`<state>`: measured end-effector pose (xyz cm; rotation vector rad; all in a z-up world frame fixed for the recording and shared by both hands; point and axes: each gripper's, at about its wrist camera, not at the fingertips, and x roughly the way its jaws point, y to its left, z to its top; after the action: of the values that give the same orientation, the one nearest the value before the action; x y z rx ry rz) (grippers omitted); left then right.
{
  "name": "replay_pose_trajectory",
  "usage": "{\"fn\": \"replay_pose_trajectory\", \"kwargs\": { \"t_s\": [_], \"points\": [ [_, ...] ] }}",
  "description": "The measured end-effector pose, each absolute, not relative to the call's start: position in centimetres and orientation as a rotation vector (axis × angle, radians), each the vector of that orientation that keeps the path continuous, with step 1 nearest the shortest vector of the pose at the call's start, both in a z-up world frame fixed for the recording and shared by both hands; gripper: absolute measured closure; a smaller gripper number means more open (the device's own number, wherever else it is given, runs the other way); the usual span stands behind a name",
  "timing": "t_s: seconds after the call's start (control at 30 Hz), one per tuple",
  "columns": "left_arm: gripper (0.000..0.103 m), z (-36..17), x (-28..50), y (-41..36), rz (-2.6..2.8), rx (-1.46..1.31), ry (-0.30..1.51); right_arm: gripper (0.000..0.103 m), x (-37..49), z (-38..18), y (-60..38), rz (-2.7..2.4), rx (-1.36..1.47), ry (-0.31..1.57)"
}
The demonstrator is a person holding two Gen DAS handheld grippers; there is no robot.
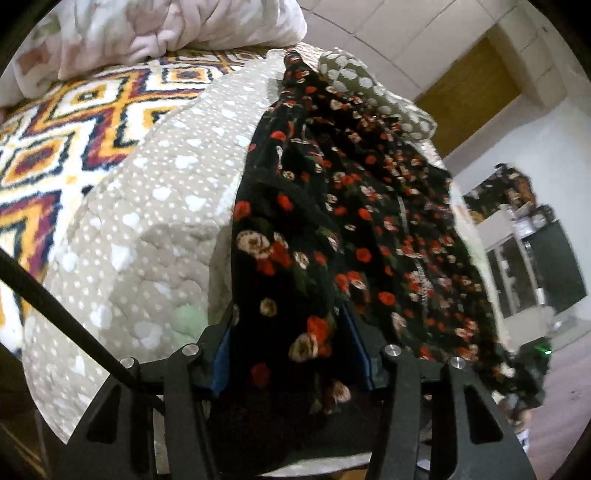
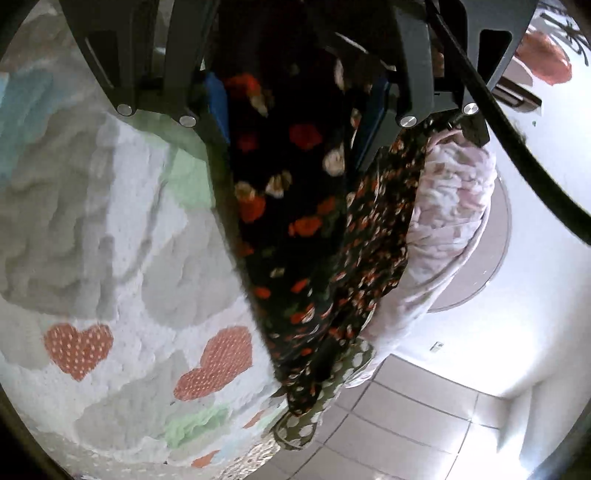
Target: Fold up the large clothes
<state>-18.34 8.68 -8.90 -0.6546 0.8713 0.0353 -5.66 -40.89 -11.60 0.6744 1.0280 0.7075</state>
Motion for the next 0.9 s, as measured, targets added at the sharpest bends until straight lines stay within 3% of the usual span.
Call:
{"fn": "replay_pose_trajectory", "kwargs": {
  "t_s": [0.23, 0.4, 0.5, 0.53, 0.6, 0.63, 0.67, 0.73, 0.9],
  "points": [
    [0.052, -9.7, -20.7, 8.7, -0.024, -0.721, 0.858, 0.038, -7.5, -11.9, -40.6, 0.727, 0.676, 1.034],
    [0.033, -10.1, -20.7, 7.5, -0.037, -0.703, 0.857, 0.038, -8.6, -11.9, -39.5, 0.713, 0.625, 1.029],
    [0.031, -9.7, -19.8, 6.0, 0.03, -0.619, 0.884, 0.038, -8.9, -11.8, -39.0, 0.688, 0.599, 1.017],
    [0.034, -9.5, -19.5, 5.7, 0.063, -0.588, 0.898, 0.038, -8.9, -11.8, -38.8, 0.678, 0.592, 1.014],
    [0.071, -9.2, -19.1, 4.9, 0.154, -0.503, 0.929, 0.039, -9.0, -11.7, -38.4, 0.659, 0.578, 1.009],
    [0.077, -8.9, -18.9, 4.7, 0.152, -0.487, 0.934, 0.049, -9.1, -11.6, -38.2, 0.647, 0.57, 1.008],
    [0.088, -8.5, -18.9, 4.7, 0.131, -0.502, 0.931, 0.071, -9.0, -11.6, -38.1, 0.632, 0.559, 1.012],
    [0.089, -7.4, -19.0, 4.6, 0.154, -0.481, 0.926, 0.086, -8.7, -11.9, -38.1, 0.612, 0.555, 1.046],
    [0.09, -3.3, -20.9, 3.8, 0.148, -0.458, 0.836, 0.093, -9.3, -10.4, -39.2, 0.614, 0.576, 1.021]
  ]
}}
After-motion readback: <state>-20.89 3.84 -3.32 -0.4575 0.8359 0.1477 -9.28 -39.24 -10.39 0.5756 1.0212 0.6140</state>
